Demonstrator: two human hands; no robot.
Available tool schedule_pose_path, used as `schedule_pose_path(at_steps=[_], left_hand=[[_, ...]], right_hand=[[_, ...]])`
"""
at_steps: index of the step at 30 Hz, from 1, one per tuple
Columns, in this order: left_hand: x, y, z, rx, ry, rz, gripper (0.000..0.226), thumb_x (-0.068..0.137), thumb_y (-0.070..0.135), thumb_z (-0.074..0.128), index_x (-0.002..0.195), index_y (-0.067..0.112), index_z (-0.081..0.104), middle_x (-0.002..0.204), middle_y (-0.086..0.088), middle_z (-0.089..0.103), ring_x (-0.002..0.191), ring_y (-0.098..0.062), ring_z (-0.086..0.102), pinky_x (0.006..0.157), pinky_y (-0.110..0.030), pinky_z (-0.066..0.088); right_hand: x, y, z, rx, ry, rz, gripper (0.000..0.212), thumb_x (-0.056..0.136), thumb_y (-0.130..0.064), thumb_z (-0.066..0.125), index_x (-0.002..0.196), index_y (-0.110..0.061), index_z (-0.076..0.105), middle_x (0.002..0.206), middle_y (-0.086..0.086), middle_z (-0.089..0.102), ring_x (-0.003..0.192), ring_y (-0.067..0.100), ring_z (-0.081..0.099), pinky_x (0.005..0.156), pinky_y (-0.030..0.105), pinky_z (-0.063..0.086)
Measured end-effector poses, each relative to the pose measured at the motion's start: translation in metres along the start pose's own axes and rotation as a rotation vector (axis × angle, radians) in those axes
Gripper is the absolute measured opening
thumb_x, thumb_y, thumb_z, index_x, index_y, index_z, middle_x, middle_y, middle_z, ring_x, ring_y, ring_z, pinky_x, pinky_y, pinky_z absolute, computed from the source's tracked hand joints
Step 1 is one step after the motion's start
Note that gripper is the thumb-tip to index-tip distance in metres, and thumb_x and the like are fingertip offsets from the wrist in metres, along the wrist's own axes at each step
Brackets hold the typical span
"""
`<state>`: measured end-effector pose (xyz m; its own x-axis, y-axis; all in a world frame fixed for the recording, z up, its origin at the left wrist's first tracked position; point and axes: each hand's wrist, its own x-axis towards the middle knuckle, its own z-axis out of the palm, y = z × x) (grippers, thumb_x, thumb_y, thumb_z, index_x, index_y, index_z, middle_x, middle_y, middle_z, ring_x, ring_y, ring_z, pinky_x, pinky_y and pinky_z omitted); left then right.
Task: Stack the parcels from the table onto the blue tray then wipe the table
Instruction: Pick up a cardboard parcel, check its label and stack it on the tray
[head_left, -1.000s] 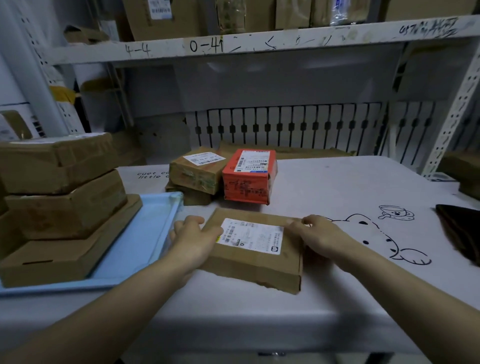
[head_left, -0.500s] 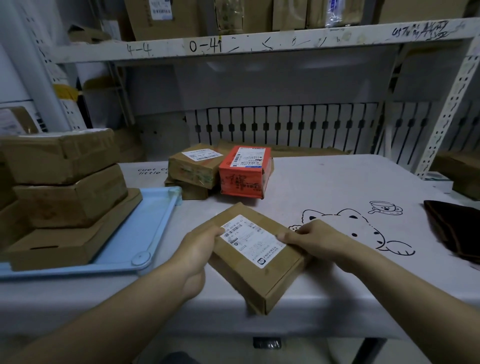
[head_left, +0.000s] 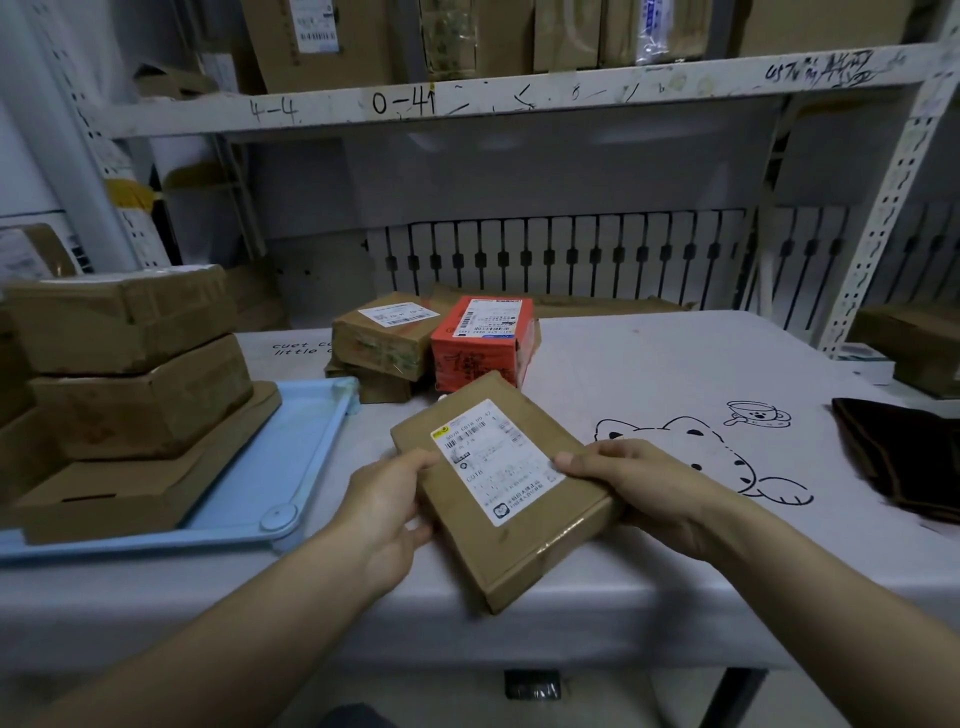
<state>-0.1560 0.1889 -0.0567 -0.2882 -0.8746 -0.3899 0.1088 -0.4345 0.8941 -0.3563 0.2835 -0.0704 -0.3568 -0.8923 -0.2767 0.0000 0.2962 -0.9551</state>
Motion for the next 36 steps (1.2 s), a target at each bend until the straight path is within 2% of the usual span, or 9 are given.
schedule_pose_path(at_steps=[4,8,11,17,20,25,28,34,36], left_hand=[[0.004,0.004,-0.004,-0.023,-0.083,-0.051,0.022,0.089,0.000,0.059,0.111,0.002,0.065,0.092,-0.013,0.071,0.082,-0.024,0.068,0.088,-0.040,0.055],[0.006,0.013,-0.006,0.032,-0.169,-0.026,0.033,0.089,-0.003,0.056,0.120,0.007,0.065,0.105,-0.011,0.074,0.085,-0.021,0.069,0.079,-0.034,0.055],[0.007,0.025,-0.005,0.027,-0.214,0.080,0.042,0.087,-0.009,0.057,0.125,0.009,0.063,0.112,-0.014,0.073,0.093,-0.024,0.069,0.084,-0.036,0.055],[0.005,0.041,-0.004,0.042,-0.235,0.267,0.059,0.081,-0.016,0.059,0.132,0.013,0.052,0.113,-0.014,0.073,0.101,-0.028,0.068,0.093,-0.041,0.051],[0.006,0.043,-0.006,0.074,-0.284,0.334,0.060,0.080,-0.021,0.057,0.130,0.011,0.053,0.113,-0.012,0.072,0.099,-0.023,0.068,0.087,-0.034,0.053],[0.009,0.044,-0.008,0.125,-0.344,0.426,0.060,0.077,-0.027,0.053,0.125,0.009,0.054,0.115,-0.010,0.069,0.102,-0.021,0.066,0.073,-0.023,0.055],[0.010,0.044,-0.007,0.147,-0.370,0.469,0.061,0.070,-0.029,0.057,0.115,0.012,0.057,0.110,-0.010,0.068,0.101,-0.023,0.062,0.077,-0.027,0.051],[0.011,0.043,-0.005,0.144,-0.376,0.475,0.066,0.052,-0.014,0.062,0.111,0.015,0.059,0.106,-0.015,0.066,0.093,-0.021,0.062,0.063,-0.020,0.051],[0.010,0.043,-0.005,0.149,-0.366,0.474,0.068,0.057,-0.020,0.062,0.116,0.013,0.059,0.111,-0.021,0.065,0.098,-0.024,0.063,0.076,-0.028,0.055]], right_hand=[[-0.003,0.003,-0.006,0.136,-0.055,-0.010,0.023,0.085,-0.027,0.073,0.100,-0.010,0.066,0.091,0.009,0.070,0.083,0.020,0.061,0.077,0.035,0.051],[-0.001,-0.001,-0.006,0.167,-0.024,-0.024,0.008,0.084,-0.012,0.070,0.090,-0.011,0.064,0.089,0.012,0.068,0.081,0.022,0.060,0.070,0.031,0.046],[0.000,-0.006,-0.004,0.160,0.000,-0.053,0.019,0.075,-0.005,0.069,0.094,-0.006,0.067,0.096,0.021,0.070,0.087,0.028,0.061,0.076,0.036,0.045],[0.007,-0.008,-0.002,0.135,0.006,-0.148,0.056,0.060,-0.006,0.068,0.114,0.008,0.060,0.111,0.024,0.071,0.099,0.033,0.065,0.093,0.043,0.048],[0.010,-0.007,0.001,0.150,0.015,-0.196,0.065,0.054,-0.004,0.065,0.115,0.013,0.055,0.110,0.026,0.070,0.093,0.029,0.063,0.089,0.041,0.045],[0.013,-0.007,0.003,0.124,0.050,-0.275,0.056,0.058,0.013,0.064,0.114,0.007,0.061,0.105,0.020,0.074,0.101,0.035,0.069,0.099,0.046,0.049],[0.012,-0.008,0.003,0.092,0.087,-0.302,0.048,0.069,0.027,0.056,0.109,0.002,0.065,0.099,0.014,0.077,0.104,0.034,0.069,0.098,0.046,0.051],[0.015,-0.007,0.000,0.079,0.111,-0.329,0.046,0.070,0.027,0.055,0.106,0.001,0.066,0.098,0.012,0.077,0.102,0.034,0.070,0.091,0.043,0.054],[0.015,-0.007,0.000,0.082,0.111,-0.327,0.045,0.067,0.023,0.059,0.107,0.003,0.065,0.099,0.013,0.077,0.103,0.034,0.069,0.093,0.045,0.053]])
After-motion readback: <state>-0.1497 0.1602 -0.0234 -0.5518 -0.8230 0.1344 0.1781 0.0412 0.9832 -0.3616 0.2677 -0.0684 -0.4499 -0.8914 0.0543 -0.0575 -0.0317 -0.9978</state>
